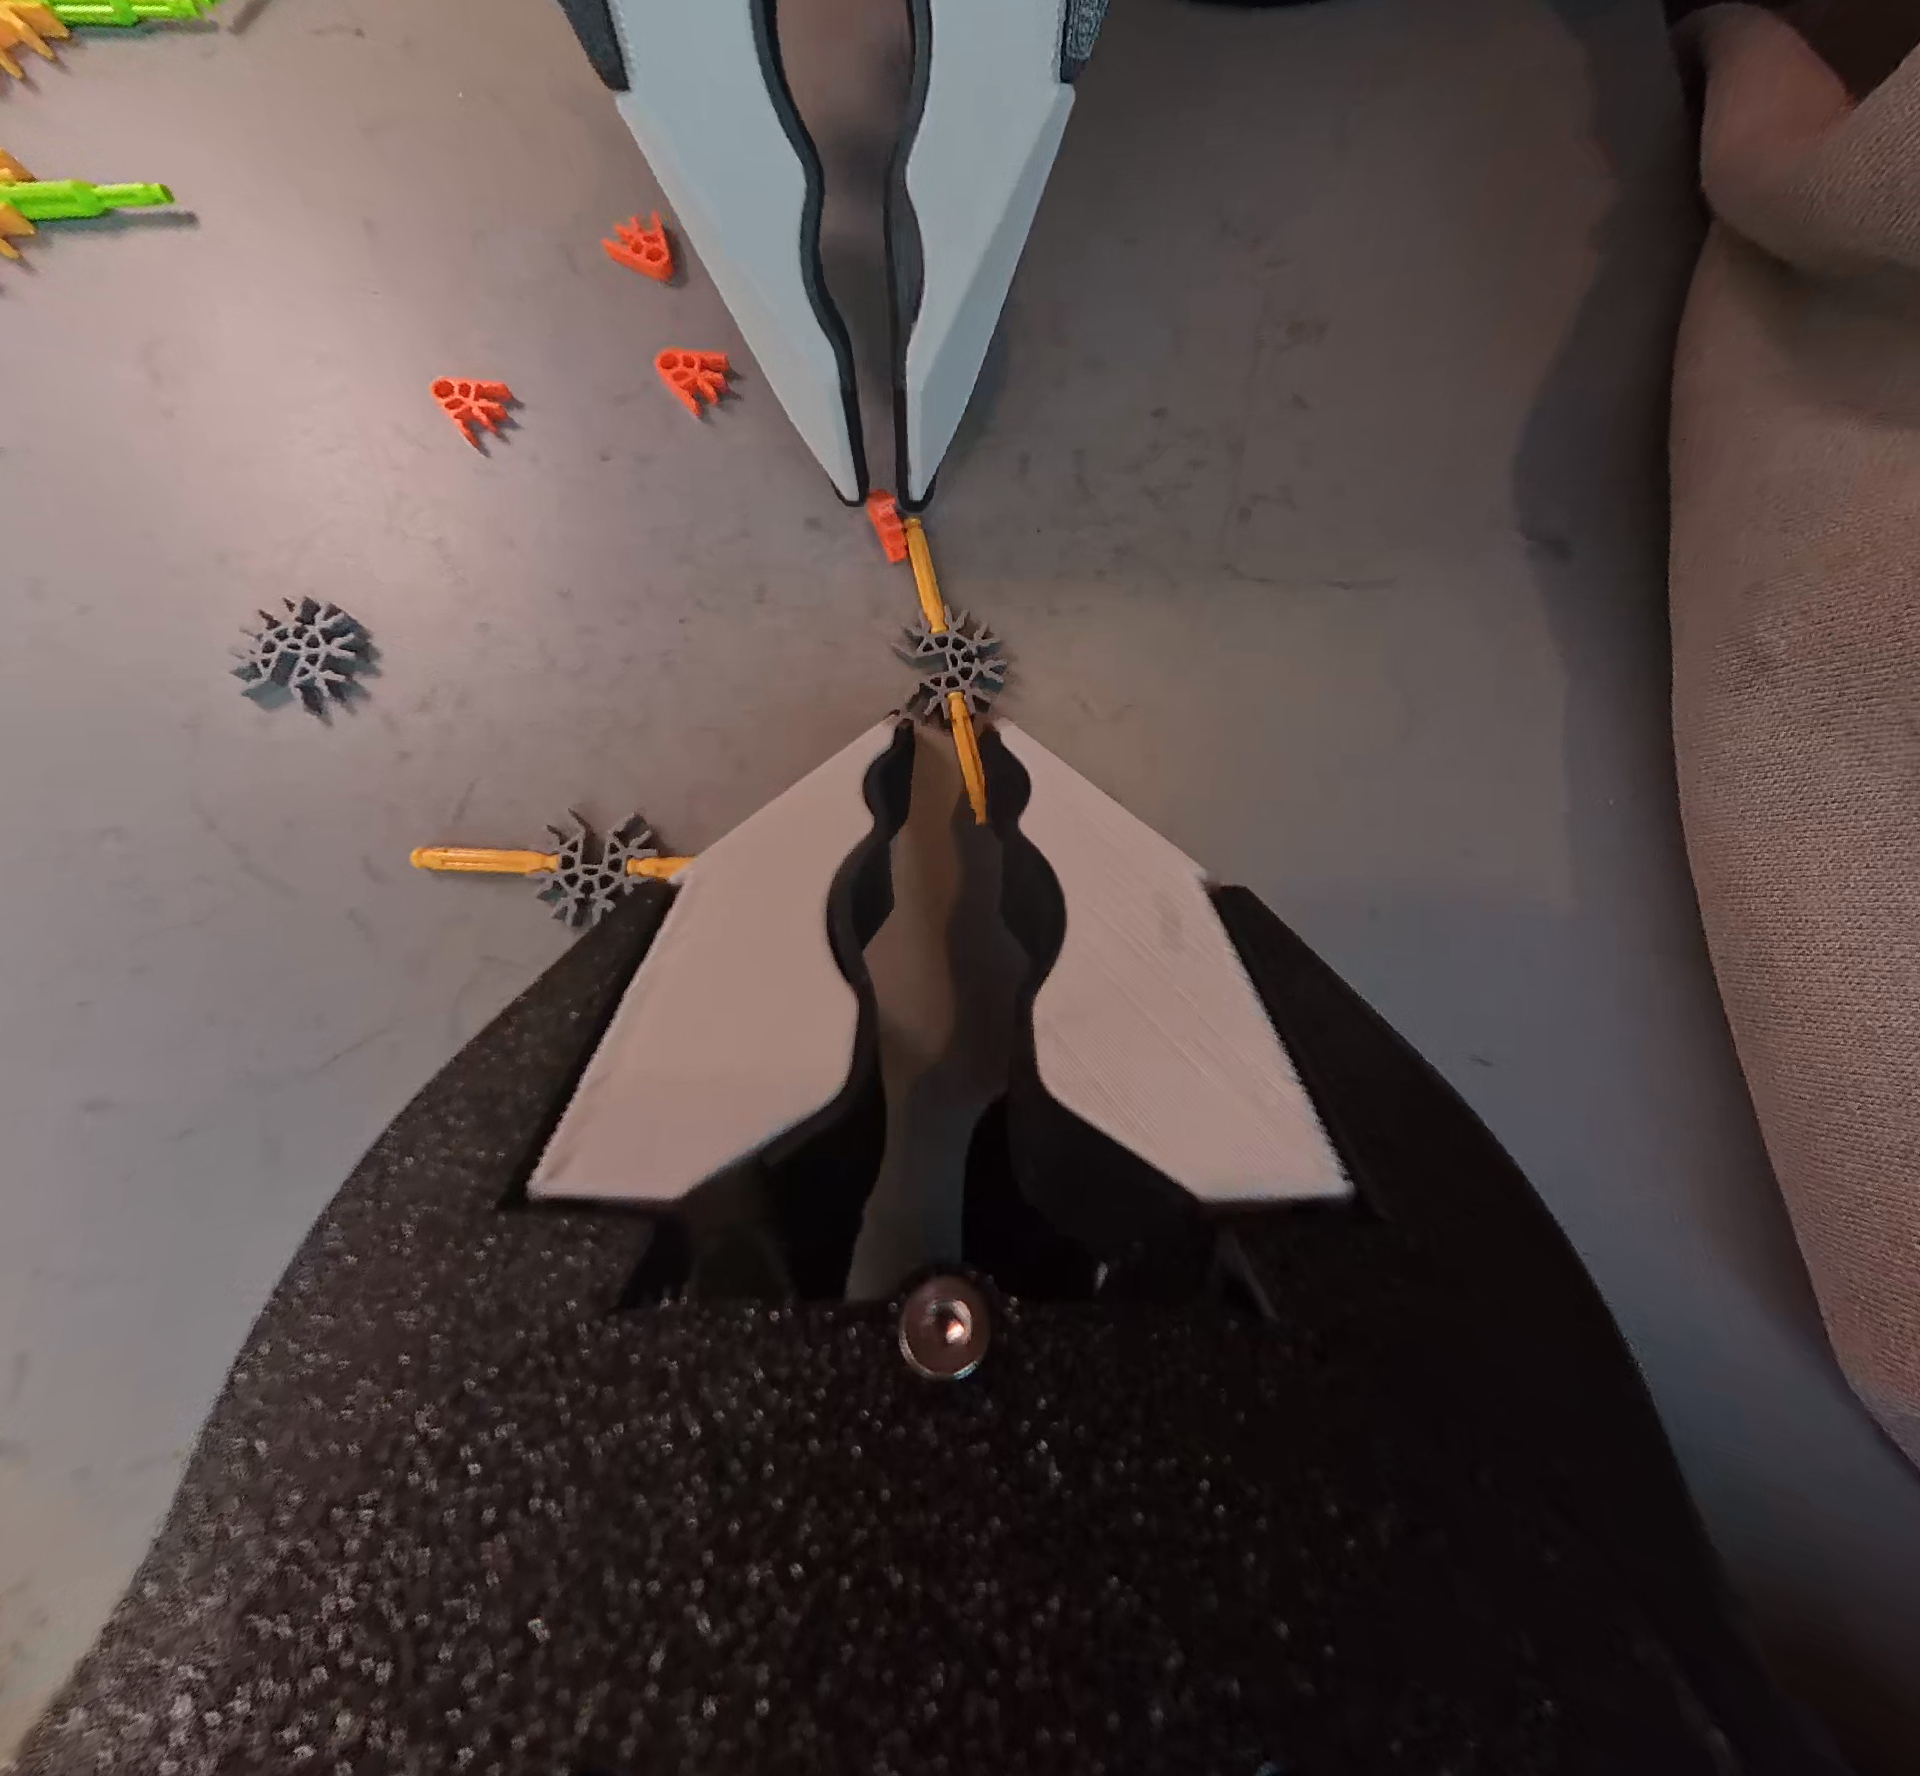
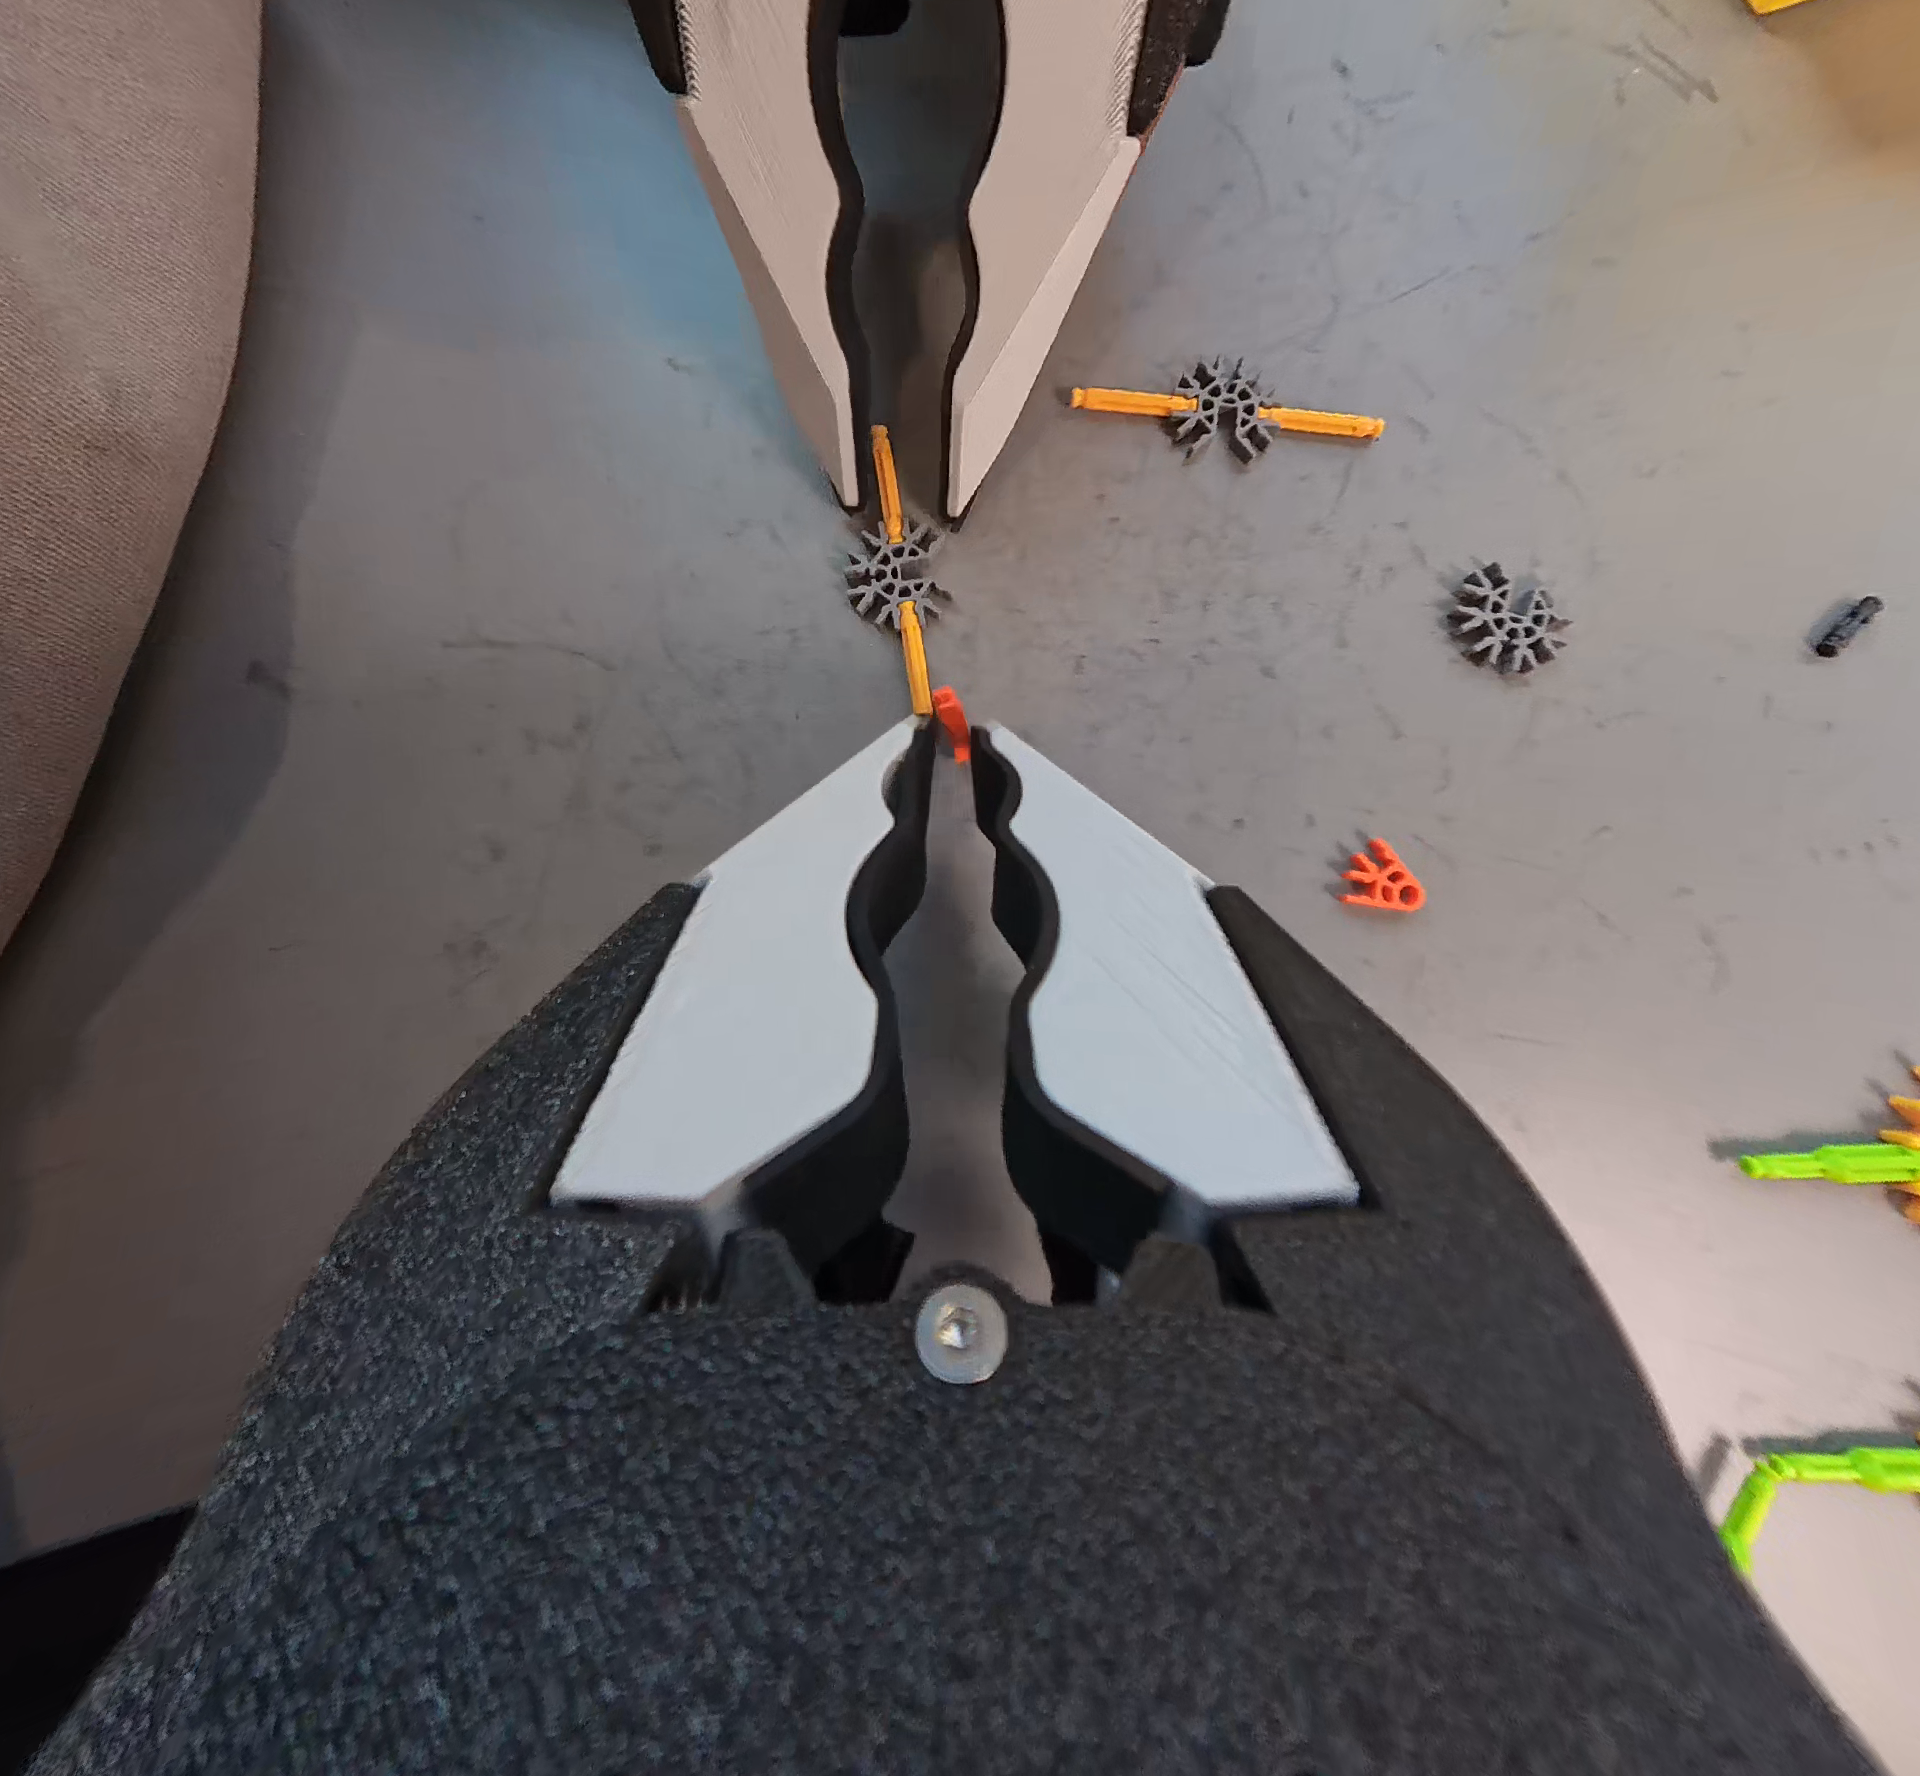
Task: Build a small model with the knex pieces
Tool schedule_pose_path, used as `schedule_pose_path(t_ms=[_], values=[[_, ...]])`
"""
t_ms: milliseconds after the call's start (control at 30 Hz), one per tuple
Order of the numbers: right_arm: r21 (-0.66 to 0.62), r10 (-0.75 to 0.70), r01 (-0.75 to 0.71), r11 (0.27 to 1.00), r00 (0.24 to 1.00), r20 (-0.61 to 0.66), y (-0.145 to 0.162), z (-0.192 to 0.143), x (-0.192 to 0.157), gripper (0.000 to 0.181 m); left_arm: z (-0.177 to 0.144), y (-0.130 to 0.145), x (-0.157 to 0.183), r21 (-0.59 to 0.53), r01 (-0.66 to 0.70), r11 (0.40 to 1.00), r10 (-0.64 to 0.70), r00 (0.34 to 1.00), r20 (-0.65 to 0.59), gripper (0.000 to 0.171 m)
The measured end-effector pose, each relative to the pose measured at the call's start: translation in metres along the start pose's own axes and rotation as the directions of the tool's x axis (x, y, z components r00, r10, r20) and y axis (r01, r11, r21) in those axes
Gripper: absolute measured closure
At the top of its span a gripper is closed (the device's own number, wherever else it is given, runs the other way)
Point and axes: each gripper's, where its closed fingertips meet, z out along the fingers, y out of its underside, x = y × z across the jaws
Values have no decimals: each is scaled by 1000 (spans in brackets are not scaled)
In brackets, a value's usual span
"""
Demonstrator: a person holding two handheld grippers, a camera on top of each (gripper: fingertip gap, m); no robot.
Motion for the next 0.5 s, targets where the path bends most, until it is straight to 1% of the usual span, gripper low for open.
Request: schedule_pose_path(t_ms=[67,133,167,233,333,400,433,500], values=[[-9,-40,40,999,999,-29,0,1,1,180,0,0,-1,3,7,1000,-7,1000,5,160],[-17,-104,103,995,991,-78,-2,0,4,180,0,0,-3,7,19,1000,-19,1000,18,165],[-18,-141,140,990,985,-102,-3,-1,4,180,0,0,-4,8,22,1000,-22,999,25,168],[-29,-227,225,974,959,-171,-5,-5,6,180,-1,1,-5,9,31,999,-31,999,33,168],[-128,-362,340,932,897,-252,2,-9,9,180,-5,4,-9,4,39,999,-40,998,50,168],[-208,-435,389,898,860,-268,10,-9,8,180,-7,6,-13,2,52,999,-52,997,63,168],[-223,-454,403,887,848,-272,11,-9,6,180,-7,6,-14,2,60,998,-60,996,66,169],[-239,-456,400,885,851,-261,14,-9,1,180,-8,7,-16,4,70,998,-70,995,73,169]])
